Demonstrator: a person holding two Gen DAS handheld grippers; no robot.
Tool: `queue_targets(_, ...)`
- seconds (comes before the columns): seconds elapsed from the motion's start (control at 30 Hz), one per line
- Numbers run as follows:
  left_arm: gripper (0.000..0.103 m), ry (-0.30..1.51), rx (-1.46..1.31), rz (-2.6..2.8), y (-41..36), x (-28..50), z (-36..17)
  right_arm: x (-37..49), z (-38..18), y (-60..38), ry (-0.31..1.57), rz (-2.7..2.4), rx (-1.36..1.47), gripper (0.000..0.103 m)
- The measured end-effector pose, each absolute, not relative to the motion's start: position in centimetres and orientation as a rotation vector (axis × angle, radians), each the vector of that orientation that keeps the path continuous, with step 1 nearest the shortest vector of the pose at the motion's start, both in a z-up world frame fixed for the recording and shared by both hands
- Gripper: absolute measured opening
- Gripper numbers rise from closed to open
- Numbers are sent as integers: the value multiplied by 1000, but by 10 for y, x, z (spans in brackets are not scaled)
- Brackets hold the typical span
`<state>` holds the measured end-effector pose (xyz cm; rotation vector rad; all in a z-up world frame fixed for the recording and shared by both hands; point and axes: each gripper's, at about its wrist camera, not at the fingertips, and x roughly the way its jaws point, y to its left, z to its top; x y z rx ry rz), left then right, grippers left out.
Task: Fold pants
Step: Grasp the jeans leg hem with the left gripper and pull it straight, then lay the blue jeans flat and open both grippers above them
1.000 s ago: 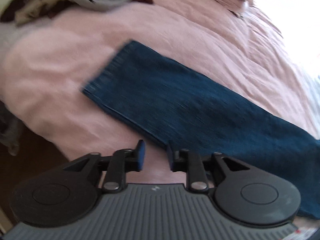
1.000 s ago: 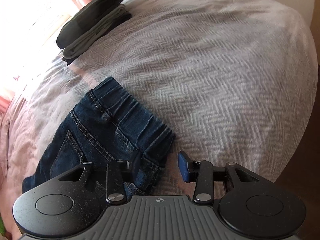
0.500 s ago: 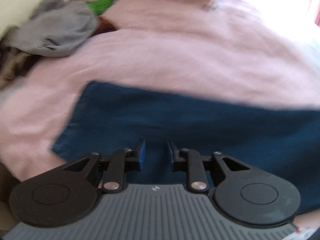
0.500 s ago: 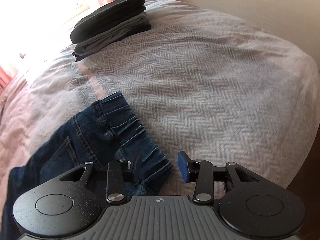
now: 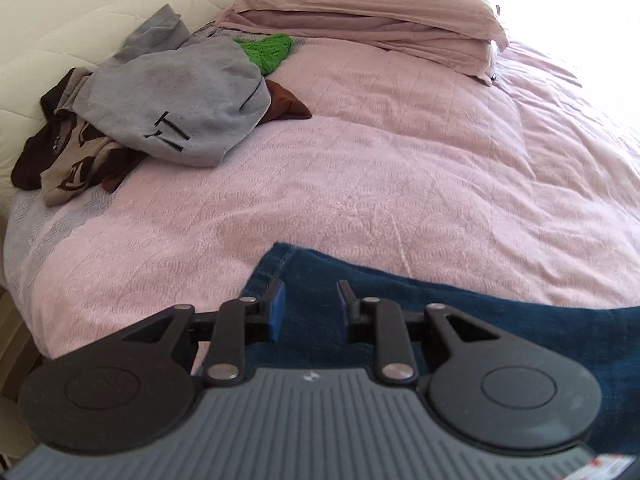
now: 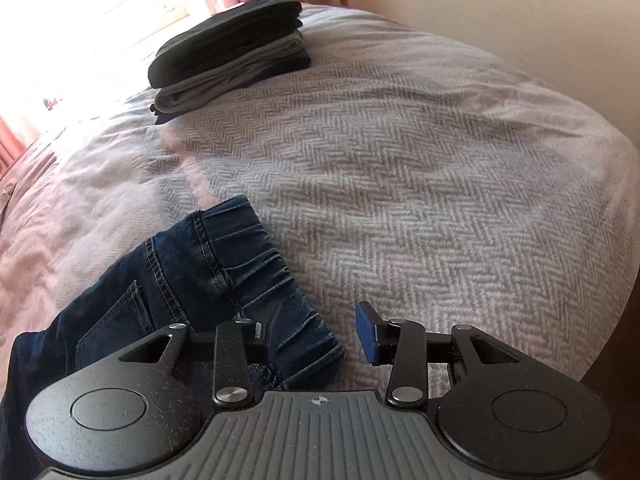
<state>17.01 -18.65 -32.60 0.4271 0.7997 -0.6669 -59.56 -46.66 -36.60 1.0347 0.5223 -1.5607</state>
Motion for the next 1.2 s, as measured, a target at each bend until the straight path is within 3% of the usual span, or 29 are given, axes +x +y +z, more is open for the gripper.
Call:
queue_targets(0.13,39,776,471,-684,-191,192,-335,-592,-370,-465,537,-1585,1054,37)
queue_targets(0.4,39,899,395,-809,-203,240,-359,-562,-378,-453,564,-1666,1073,37)
queue_targets(0.53,17,899,464,-838,-205,242,-364,-547,-381,-448,581,-1683,1074,37)
queue_targets(0.77,15,778,441,-870,-196,236,-349,-529,-384,-442,606,-1717,1057,37)
queue_targets(0.87,15,812,471,-836,-207,241,-367,-524,-385,-442,618,-1726,1036,38)
queue_targets(0.97,31,786,569,-767,-216,233,-381,-521,-384,-444,654,-1745,1005,38)
queue_targets(1.03,55,778,548,-672,-214,235,-372,-520,-377,-444,660,-1769,953,38)
queue_targets(1.07,56,778,518,-632,-211,237,-363,-520,-372,-444,657,-1778,917,38)
queue_targets(1.13,41,731,507,-532,-213,233,-344,-521,-361,-447,643,-1772,841,38)
queue_targets(1.2,39,731,484,-539,-222,221,-323,-519,-351,-450,622,-1727,768,38)
